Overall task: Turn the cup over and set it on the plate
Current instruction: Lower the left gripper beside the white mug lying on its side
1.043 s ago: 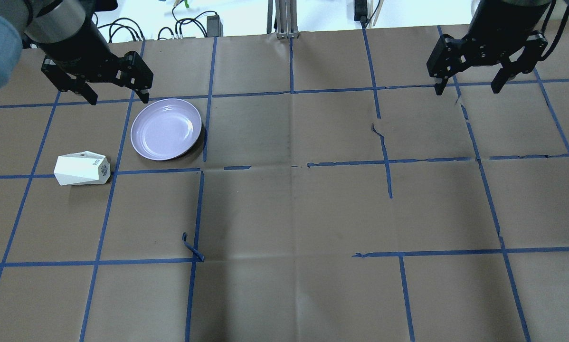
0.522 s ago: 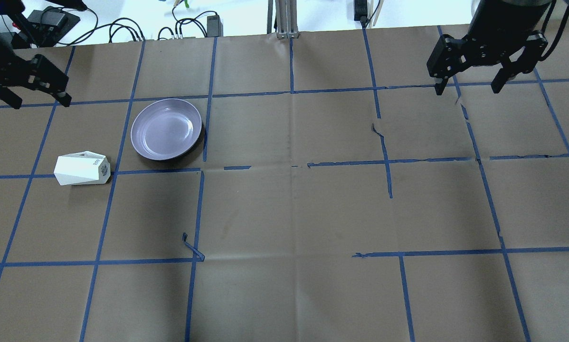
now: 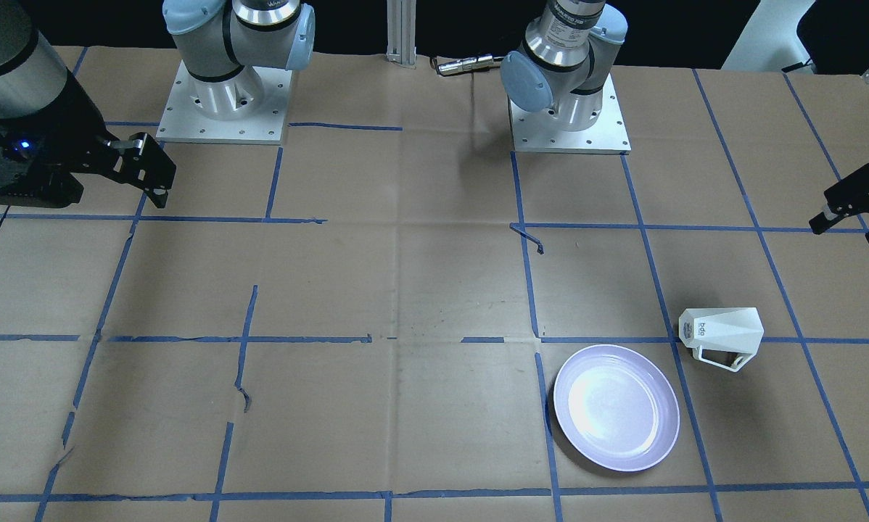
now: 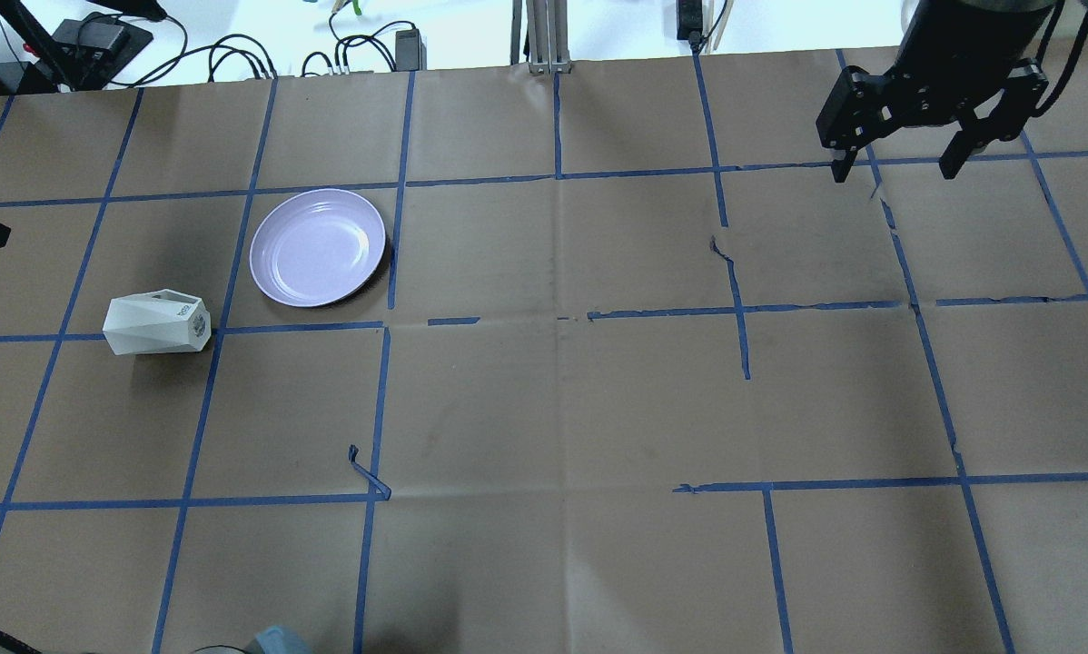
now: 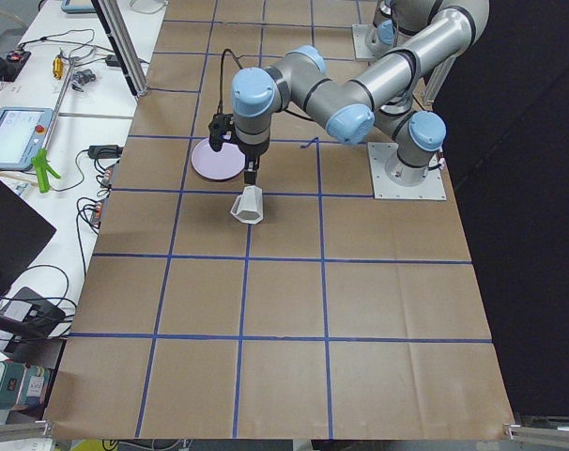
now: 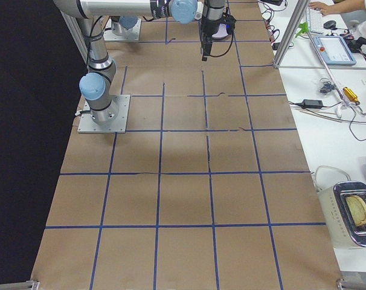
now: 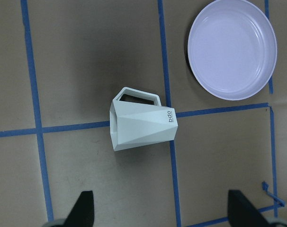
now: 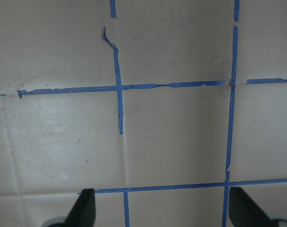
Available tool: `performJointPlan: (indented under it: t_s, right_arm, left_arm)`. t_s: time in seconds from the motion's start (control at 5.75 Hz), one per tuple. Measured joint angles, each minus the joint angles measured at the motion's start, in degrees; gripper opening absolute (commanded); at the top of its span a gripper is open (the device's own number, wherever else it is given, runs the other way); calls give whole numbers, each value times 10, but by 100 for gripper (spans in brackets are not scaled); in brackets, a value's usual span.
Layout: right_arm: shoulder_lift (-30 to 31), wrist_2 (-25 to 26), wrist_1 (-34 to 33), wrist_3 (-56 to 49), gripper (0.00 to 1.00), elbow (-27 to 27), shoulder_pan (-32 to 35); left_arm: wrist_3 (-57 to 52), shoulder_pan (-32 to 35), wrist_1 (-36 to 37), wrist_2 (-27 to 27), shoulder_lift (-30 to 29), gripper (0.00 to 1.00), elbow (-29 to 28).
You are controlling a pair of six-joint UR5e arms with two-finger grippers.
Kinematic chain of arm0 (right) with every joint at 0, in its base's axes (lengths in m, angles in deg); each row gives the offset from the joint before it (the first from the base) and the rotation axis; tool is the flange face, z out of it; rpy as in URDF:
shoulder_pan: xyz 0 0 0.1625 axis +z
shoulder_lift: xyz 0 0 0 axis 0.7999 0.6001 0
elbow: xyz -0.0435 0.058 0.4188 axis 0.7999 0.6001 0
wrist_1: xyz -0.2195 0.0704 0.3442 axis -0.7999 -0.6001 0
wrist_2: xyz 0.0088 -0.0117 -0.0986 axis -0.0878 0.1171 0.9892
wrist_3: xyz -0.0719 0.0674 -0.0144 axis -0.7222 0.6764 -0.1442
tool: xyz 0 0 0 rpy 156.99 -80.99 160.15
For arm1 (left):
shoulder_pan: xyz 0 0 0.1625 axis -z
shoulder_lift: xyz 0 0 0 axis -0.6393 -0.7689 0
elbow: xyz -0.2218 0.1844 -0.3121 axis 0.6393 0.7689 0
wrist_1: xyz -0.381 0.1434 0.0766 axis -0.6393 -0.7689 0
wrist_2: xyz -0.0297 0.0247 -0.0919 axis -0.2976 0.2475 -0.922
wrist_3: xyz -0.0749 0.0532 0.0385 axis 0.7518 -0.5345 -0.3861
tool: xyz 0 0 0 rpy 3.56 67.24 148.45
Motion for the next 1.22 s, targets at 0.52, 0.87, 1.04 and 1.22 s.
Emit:
performJointPlan:
  t_s: [0.52, 0.87, 1.04, 1.22]
  right_arm:
    - [0, 0, 0, 0, 100, 0, 0]
    - [0, 0, 0, 0, 100, 0, 0]
    - [0, 0, 0, 0, 100, 0, 0]
    - [0, 0, 0, 0, 100, 0, 0]
  left_arm:
    - [-67, -45, -2, -55, -102, 99, -29]
    - [-75, -50, -38, -105, -148, 99, -32]
    - [-88, -54, -60, -124, -168, 99, -31]
    - [-113, -57, -68, -138, -187, 99, -26]
